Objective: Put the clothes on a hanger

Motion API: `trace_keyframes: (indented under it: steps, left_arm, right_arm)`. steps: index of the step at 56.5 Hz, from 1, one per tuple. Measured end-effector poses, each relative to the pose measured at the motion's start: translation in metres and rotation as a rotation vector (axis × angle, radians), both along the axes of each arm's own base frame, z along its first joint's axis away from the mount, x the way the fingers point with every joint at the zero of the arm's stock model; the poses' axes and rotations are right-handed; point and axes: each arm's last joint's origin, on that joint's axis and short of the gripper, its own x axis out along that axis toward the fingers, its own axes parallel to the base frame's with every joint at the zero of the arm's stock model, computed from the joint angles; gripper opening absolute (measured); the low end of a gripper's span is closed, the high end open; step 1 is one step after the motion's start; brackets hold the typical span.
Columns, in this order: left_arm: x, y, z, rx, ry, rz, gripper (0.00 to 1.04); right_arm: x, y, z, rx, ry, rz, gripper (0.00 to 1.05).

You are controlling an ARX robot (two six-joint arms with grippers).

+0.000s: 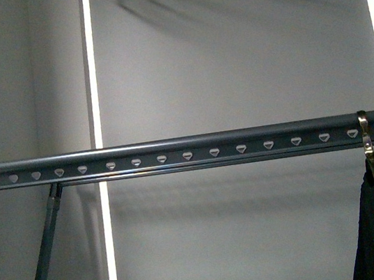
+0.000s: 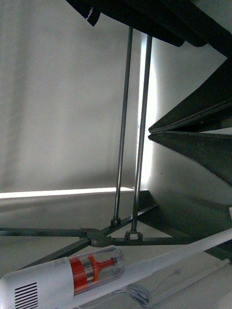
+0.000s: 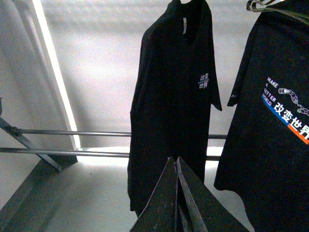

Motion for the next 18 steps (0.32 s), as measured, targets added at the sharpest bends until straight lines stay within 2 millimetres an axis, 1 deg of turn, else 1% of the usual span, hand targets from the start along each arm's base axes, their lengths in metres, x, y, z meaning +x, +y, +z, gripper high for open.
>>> trace_keyframes:
  steps: [14, 16, 18]
  left_arm:
    - [0.0, 0.0, 0.0, 0.0, 0.0, 0.0, 0.04]
    - [0.0, 0.0, 0.0, 0.0, 0.0, 0.0, 0.07]
    - [0.0, 0.0, 0.0, 0.0, 0.0, 0.0, 0.14]
  right_arm:
    - [0.0, 0.0, 0.0, 0.0, 0.0, 0.0, 0.03]
    - [0.0, 0.0, 0.0, -0.001, 0.0, 0.0, 0.07]
    - [0.0, 0.0, 0.0, -0.001, 0.0, 0.0, 0.14]
